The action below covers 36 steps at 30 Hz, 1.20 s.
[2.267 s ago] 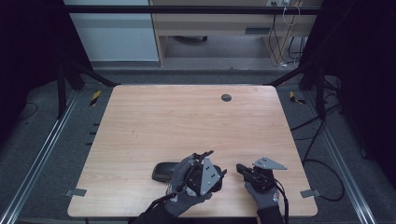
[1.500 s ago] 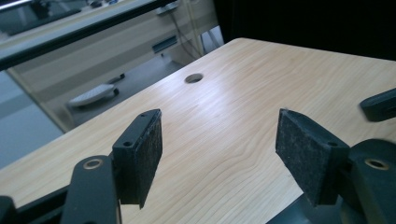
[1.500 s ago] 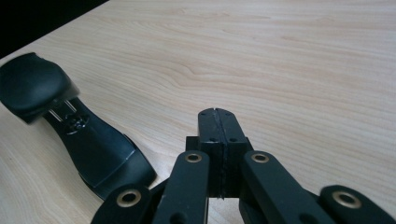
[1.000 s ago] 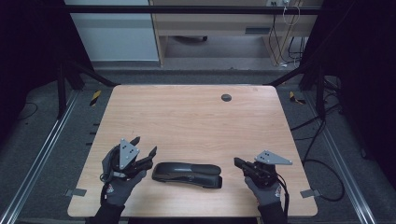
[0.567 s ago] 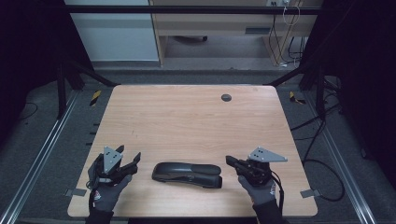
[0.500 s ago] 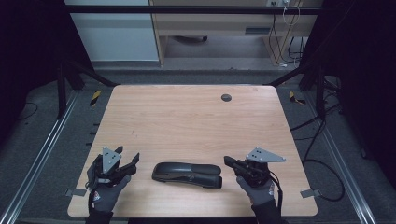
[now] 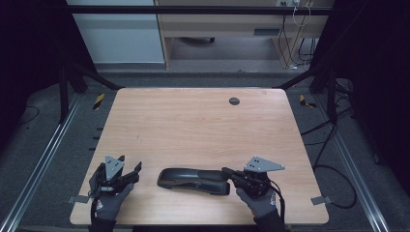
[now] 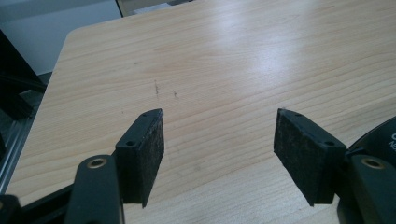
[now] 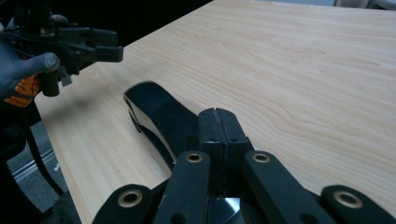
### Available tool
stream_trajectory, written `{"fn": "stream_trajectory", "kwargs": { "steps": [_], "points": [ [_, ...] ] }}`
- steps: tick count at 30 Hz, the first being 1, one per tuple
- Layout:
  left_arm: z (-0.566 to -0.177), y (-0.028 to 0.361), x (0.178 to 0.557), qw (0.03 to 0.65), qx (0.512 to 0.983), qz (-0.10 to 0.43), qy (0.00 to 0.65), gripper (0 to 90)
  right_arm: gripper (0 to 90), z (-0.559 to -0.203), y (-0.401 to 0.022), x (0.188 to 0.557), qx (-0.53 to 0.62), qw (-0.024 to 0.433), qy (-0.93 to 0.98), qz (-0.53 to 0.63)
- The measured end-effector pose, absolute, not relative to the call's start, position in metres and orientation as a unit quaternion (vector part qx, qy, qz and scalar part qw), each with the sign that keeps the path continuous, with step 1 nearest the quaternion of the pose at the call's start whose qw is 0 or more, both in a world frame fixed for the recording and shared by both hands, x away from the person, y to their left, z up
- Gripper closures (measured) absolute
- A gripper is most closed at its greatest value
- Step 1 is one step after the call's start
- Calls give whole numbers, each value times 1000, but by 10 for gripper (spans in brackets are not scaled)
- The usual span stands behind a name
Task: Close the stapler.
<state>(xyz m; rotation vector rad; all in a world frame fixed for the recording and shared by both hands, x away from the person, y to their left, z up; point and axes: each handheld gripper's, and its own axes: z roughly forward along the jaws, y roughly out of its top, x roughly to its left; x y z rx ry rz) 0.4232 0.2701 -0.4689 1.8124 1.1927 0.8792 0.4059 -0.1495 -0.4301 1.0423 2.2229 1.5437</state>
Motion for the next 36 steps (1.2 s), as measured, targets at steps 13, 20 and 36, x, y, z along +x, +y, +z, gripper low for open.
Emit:
{"fn": "stream_trajectory", "kwargs": {
  "steps": [13,20,36],
  "points": [
    [-474,272,422,382,714,344,474,327,900,-446,-151,403,365,116,767,514],
    [-474,273,422,382,714,345,475,328,900,-454,-150,402,370,121,774,499],
    [-474,274,422,382,713,347,475,328,900,-458,-152,402,375,115,767,508]
  ]
}}
